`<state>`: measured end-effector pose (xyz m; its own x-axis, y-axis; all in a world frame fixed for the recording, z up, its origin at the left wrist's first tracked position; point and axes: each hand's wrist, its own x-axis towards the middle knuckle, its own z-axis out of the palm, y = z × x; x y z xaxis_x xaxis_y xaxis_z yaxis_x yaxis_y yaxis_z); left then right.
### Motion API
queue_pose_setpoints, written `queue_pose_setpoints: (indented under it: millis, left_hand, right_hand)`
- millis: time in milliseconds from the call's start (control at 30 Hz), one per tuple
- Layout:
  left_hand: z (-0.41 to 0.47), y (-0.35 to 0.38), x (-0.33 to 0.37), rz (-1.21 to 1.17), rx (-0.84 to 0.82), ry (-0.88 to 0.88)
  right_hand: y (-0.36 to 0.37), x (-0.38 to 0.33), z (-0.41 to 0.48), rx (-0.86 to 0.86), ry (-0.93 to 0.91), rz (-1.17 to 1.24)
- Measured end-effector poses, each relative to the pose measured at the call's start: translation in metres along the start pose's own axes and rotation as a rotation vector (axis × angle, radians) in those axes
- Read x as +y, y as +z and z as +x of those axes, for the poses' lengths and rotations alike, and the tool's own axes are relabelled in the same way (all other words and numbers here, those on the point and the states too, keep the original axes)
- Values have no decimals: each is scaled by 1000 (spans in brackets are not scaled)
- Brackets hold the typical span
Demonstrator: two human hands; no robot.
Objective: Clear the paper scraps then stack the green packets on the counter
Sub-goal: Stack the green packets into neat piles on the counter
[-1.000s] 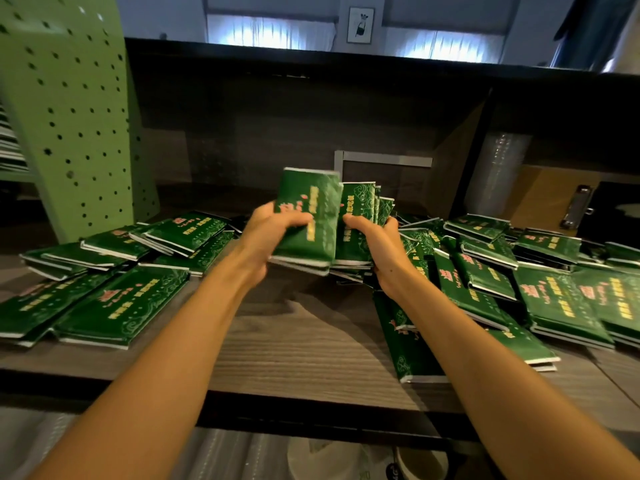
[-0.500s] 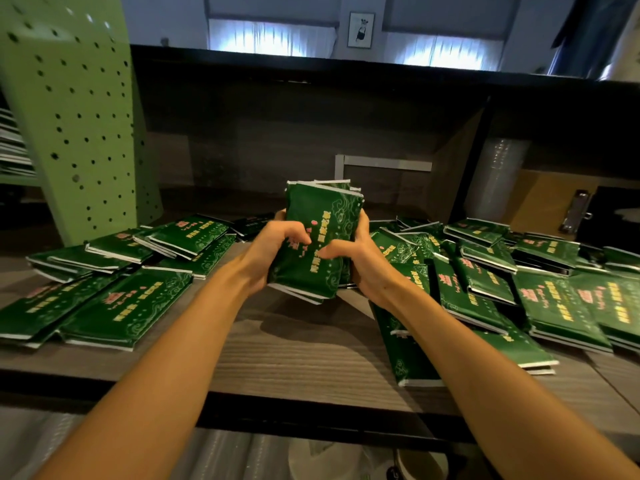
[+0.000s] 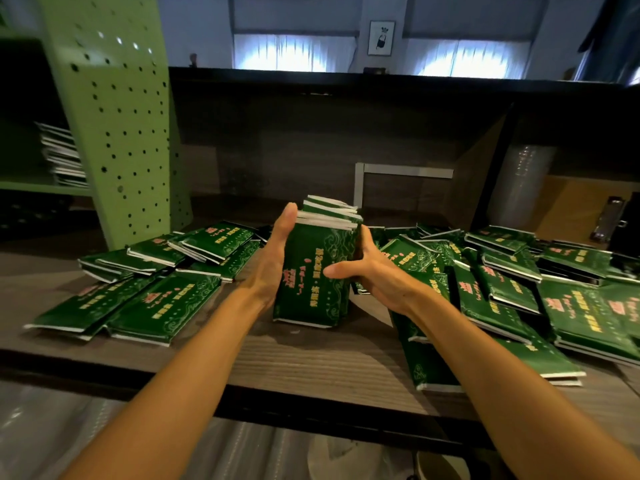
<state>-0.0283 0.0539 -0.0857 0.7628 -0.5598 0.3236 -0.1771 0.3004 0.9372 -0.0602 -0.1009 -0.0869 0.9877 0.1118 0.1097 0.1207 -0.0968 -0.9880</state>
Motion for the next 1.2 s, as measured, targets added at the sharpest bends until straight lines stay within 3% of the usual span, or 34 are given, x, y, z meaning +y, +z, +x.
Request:
queue_pose_setpoints:
  millis: [267, 400, 533, 633, 800, 1000, 1200]
  left_hand:
    - [-6, 14, -2, 2, 32, 137]
    - [-5, 13, 0, 29, 155, 147]
    - [-1, 9, 10, 425, 232, 343]
    - [5, 0, 15, 597, 133, 258]
    - [7, 1, 17, 590, 147, 245]
    - [8, 2, 11, 316, 92, 148]
    - [1, 8, 4, 249, 203, 133]
  right_hand:
    - [4, -4, -8, -56, 12, -60]
    - [-1, -9, -9, -53, -5, -48]
    - [0, -9, -9, -14, -20, -40]
    - [-2, -11, -11, -9, 7, -40]
    - [-2, -10, -13, -35, 45, -109]
    - [-1, -7, -13, -45, -5, -159]
    - [-3, -6, -11, -65, 17, -178]
